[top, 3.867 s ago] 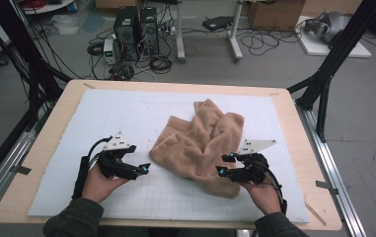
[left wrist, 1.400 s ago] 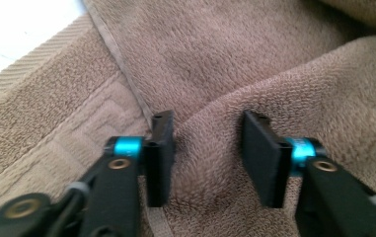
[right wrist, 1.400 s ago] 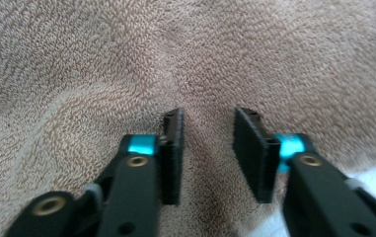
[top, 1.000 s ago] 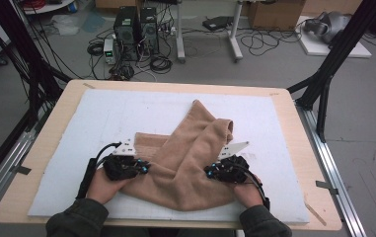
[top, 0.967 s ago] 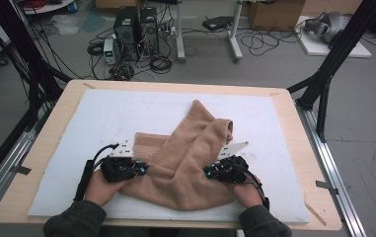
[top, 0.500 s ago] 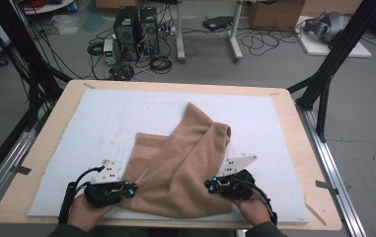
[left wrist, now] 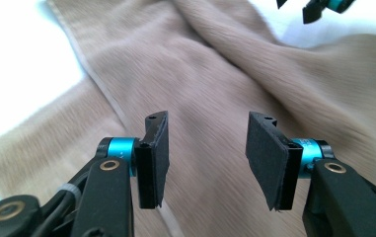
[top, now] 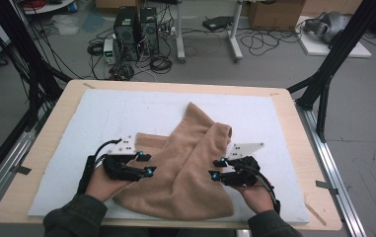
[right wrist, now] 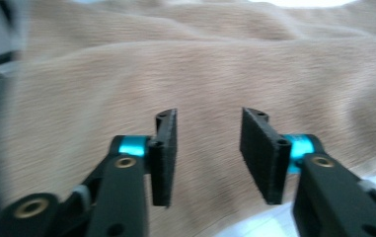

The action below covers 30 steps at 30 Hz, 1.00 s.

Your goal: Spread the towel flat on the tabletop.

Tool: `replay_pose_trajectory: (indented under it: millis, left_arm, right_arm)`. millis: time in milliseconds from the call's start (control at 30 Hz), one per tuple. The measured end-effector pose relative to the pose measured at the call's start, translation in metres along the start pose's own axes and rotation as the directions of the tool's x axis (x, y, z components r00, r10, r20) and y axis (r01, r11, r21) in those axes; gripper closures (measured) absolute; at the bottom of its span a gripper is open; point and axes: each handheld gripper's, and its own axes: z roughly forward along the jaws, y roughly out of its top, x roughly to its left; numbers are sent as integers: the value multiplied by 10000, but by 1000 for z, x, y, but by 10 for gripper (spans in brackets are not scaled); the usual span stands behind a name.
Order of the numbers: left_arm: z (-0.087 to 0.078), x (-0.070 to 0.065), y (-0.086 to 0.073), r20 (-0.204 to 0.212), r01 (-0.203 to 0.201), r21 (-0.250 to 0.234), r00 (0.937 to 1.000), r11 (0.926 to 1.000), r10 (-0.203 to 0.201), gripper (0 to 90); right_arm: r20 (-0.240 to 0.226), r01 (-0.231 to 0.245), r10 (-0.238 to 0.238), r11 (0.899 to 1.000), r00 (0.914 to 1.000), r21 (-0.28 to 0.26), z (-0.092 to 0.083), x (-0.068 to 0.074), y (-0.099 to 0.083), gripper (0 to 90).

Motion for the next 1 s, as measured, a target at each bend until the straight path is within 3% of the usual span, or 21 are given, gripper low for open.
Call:
replay_pose_trajectory:
  millis: [100,167,233,267,333,367,400,533,700,833,900,933,1000]
  left_arm:
    - [28,16,5,-167,180,481,9997,9987,-172,518]
    - [35,19,5,-144,313,595,9994,9977,-305,522]
    - [48,24,2,-263,511,1093,9985,9927,-485,531]
    - [57,27,-3,-230,565,1561,9983,9861,-536,553]
    - [59,28,-4,-159,548,1720,9985,9836,-528,672]
    - [60,28,-5,-273,527,1649,9984,9849,-489,672]
    - [59,28,-5,-272,658,1603,9977,9849,-622,816]
    - [58,26,-3,-424,655,1675,9973,9837,-592,845]
    - [38,28,-3,-806,912,1178,9934,9888,-820,856]
    - [4,22,-5,-1357,827,375,9878,9959,-769,857]
    - [-20,19,-13,-1564,1057,-121,9820,9943,-1062,857]
    - [-20,19,-13,-1564,1057,-121,9820,9943,-1062,857]
    - [-39,11,-21,-1692,1047,-393,9794,9937,-1099,857]
  right_arm:
    - [167,-85,83,9999,9998,76,13,-11,2,559]
    - [374,-3,-17,9987,9993,514,22,-15,2,563]
    - [505,4,-56,9948,9987,1015,30,-18,0,592]
    - [475,24,-77,9938,9988,1115,33,-19,-2,622]
    - [314,-34,-8,9912,9995,1324,39,-20,-7,685]
    - [314,-34,-8,9912,9995,1324,39,-20,-7,685]
    - [231,-364,346,9958,9991,842,40,-22,-15,758]
    - [62,-394,390,9962,9992,776,40,-23,-16,839]
    - [-33,-137,140,9972,9999,735,35,-19,-12,873]
    - [-86,163,-162,9998,9998,111,19,-10,0,873]
    - [-112,276,-277,9996,9996,-79,12,-5,5,873]
    - [-198,321,-325,9993,9993,-213,9,-2,7,873]
    - [-282,580,-587,9980,9979,-264,2,8,10,873]
